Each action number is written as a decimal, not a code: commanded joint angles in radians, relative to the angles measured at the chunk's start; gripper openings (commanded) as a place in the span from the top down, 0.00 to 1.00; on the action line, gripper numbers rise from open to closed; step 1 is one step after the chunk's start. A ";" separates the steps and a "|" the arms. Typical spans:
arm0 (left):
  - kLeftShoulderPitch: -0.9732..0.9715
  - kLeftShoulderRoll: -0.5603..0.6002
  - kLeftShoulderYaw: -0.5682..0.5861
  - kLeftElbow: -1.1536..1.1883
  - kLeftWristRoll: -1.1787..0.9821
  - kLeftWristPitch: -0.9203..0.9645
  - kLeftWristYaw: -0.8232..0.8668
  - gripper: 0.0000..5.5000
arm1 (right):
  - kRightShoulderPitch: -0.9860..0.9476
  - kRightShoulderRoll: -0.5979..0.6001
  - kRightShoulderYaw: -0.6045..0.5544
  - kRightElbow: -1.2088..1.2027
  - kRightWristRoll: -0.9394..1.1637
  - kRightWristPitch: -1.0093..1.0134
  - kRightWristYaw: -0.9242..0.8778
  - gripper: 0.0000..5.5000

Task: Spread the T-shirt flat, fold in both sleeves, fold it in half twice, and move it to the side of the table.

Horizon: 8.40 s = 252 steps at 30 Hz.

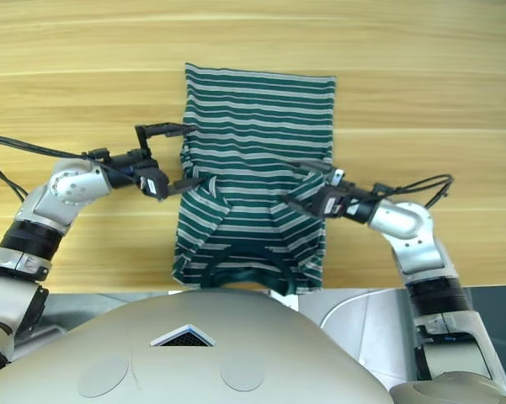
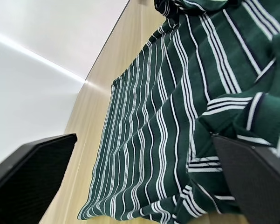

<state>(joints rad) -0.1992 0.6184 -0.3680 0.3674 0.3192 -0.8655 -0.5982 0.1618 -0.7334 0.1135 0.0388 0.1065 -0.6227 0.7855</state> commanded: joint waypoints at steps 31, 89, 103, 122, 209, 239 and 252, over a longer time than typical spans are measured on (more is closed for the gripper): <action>-0.097 -0.021 -0.075 0.373 -0.045 -0.107 -0.114 0.02 | -0.178 0.054 0.120 0.368 -0.353 -0.030 -0.152 0.02; -0.064 0.045 -0.079 0.301 0.017 -0.076 -0.013 0.02 | -0.192 -0.043 -0.008 0.297 -0.323 0.031 -0.282 0.02; -0.051 0.040 -0.084 0.293 0.015 -0.076 -0.014 0.02 | -0.233 0.017 0.056 0.282 -0.352 0.050 -0.263 0.02; -0.041 0.040 -0.088 0.282 0.021 -0.068 -0.012 0.02 | -0.182 -0.072 0.104 0.389 -0.436 0.072 -0.274 0.02; 0.374 0.258 -0.098 -0.392 -0.146 0.082 -0.353 0.52 | 0.338 -0.263 -0.025 -0.035 -0.069 -0.099 0.202 0.68; 0.462 0.450 -0.087 -0.508 -0.565 0.053 -0.534 1.00 | 0.468 -0.374 -0.037 -0.175 0.200 -0.209 0.328 0.99; 0.333 0.238 0.010 -0.409 -0.538 0.079 -0.427 1.00 | 0.237 -0.258 -0.124 -0.194 0.207 -0.081 0.203 0.99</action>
<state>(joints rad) 0.1727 0.8794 -0.3811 -0.0441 -0.2085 -0.7992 -1.0359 0.4535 -1.0158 0.0058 -0.1491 0.3260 -0.7365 1.0163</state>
